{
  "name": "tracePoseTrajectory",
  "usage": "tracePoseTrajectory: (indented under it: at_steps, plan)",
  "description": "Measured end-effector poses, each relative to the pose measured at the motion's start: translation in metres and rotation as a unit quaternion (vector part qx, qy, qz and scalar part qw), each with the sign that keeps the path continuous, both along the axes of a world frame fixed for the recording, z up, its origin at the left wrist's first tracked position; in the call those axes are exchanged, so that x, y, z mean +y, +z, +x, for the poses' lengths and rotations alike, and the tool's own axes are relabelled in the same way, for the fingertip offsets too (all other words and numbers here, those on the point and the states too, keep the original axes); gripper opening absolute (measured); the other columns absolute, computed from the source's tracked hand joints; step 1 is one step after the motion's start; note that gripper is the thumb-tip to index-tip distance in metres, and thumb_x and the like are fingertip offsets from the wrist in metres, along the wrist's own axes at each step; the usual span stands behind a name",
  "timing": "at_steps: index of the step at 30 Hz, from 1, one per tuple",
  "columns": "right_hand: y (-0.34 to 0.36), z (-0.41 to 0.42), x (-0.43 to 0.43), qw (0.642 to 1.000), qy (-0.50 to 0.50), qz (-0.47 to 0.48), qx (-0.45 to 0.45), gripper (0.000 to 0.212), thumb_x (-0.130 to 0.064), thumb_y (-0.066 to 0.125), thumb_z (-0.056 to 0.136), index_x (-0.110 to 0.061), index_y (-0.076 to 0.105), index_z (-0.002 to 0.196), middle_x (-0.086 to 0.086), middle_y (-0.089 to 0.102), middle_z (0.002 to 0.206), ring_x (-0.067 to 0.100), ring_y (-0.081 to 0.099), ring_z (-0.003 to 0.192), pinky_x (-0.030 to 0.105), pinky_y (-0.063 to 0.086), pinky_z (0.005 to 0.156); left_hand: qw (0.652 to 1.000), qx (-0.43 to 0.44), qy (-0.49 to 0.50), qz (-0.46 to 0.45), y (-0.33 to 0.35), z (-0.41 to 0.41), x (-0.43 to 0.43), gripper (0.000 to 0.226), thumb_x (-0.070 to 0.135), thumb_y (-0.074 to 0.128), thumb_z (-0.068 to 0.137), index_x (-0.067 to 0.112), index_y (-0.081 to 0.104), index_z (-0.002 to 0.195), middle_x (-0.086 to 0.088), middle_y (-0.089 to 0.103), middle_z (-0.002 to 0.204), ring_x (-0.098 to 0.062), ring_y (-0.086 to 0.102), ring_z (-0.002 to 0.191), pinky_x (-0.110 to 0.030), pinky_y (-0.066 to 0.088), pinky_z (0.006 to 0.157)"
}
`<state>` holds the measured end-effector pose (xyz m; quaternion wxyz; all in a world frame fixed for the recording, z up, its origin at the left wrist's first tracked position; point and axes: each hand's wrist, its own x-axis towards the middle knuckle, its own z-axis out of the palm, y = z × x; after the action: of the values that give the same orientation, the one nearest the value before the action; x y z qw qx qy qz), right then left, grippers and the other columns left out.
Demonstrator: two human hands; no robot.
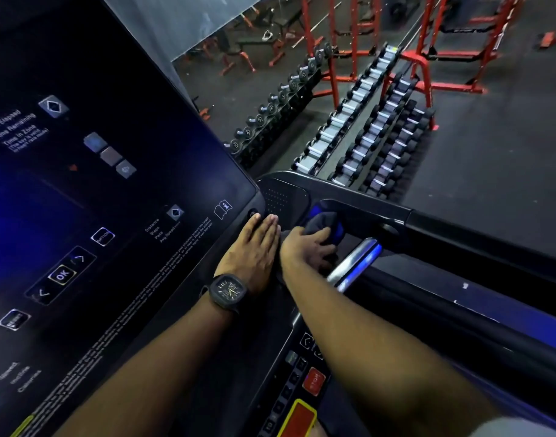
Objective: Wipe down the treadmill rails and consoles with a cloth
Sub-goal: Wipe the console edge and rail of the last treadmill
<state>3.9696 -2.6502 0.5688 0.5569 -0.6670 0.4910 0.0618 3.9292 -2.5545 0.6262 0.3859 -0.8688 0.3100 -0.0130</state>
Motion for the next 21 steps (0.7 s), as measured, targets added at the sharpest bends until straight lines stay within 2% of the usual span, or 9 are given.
tracePoseTrajectory:
  at_steps: [4,6,9,11,13,16,21]
  plan:
    - [-0.008,0.007,-0.008,0.992,0.065,-0.093,-0.062,0.060,-0.047,0.045,0.102,-0.035,0.025,0.158,0.012,0.013,0.166,0.049,0.027,0.140,0.054,0.034,0.112,1.000,0.000,-0.002,0.005,0.002,-0.001,-0.001,0.068,0.032,0.016,0.103,-0.006,-0.007,0.154,-0.026,-0.006,0.163,-0.038,-0.009,0.152,-0.055,-0.018,0.115]
    - [-0.008,0.022,-0.024,0.997,0.014,-0.062,-0.048,0.058,-0.045,0.046,0.102,-0.031,0.028,0.156,0.016,0.016,0.164,0.051,0.032,0.138,0.056,0.038,0.109,1.000,0.000,0.003,0.000,0.002,-0.001,0.000,0.070,0.037,0.017,0.103,-0.006,-0.007,0.154,-0.025,-0.006,0.164,-0.037,-0.008,0.152,-0.055,-0.018,0.116]
    - [-0.005,0.019,-0.022,0.998,-0.067,0.020,0.002,0.060,-0.035,0.047,0.101,-0.022,0.027,0.156,0.021,0.023,0.159,0.048,0.039,0.135,0.051,0.036,0.108,1.000,0.000,0.006,0.005,0.001,0.000,0.000,0.071,0.037,0.017,0.103,-0.005,-0.007,0.154,-0.025,-0.006,0.163,-0.037,-0.008,0.152,-0.055,-0.018,0.115]
    - [0.000,0.008,-0.009,1.000,-0.025,-0.005,-0.009,0.061,-0.033,0.050,0.100,-0.023,0.028,0.156,0.020,0.026,0.158,0.047,0.039,0.134,0.049,0.036,0.106,1.000,0.000,0.005,0.004,0.001,0.001,0.000,0.069,0.034,0.016,0.103,-0.006,-0.007,0.154,-0.026,-0.006,0.163,-0.038,-0.008,0.152,-0.056,-0.018,0.115]
    - [-0.001,0.000,-0.006,0.994,0.051,-0.080,-0.047,0.060,-0.033,0.054,0.098,-0.026,0.032,0.154,0.016,0.028,0.157,0.046,0.038,0.132,0.048,0.038,0.104,1.000,0.005,0.001,0.008,0.001,0.003,-0.002,0.068,0.032,0.017,0.103,-0.007,-0.006,0.153,-0.027,-0.005,0.163,-0.039,-0.008,0.152,-0.056,-0.016,0.116]
    - [-0.004,0.003,-0.019,0.964,0.152,-0.195,-0.093,0.057,-0.031,0.056,0.097,-0.028,0.036,0.150,0.012,0.035,0.151,0.043,0.043,0.125,0.049,0.045,0.095,1.000,0.017,0.006,0.017,0.004,0.002,-0.004,0.068,0.031,0.018,0.103,-0.006,-0.007,0.153,-0.026,-0.006,0.163,-0.038,-0.008,0.152,-0.056,-0.014,0.117]
    - [0.012,0.012,-0.046,0.978,0.103,-0.167,-0.072,0.041,-0.026,0.052,0.100,-0.023,0.043,0.140,0.011,0.044,0.143,0.041,0.048,0.123,0.043,0.044,0.085,1.000,0.028,0.006,0.001,0.007,-0.001,-0.004,0.064,0.029,0.018,0.104,-0.005,-0.003,0.154,-0.024,-0.003,0.164,-0.036,-0.005,0.153,-0.054,-0.012,0.119]
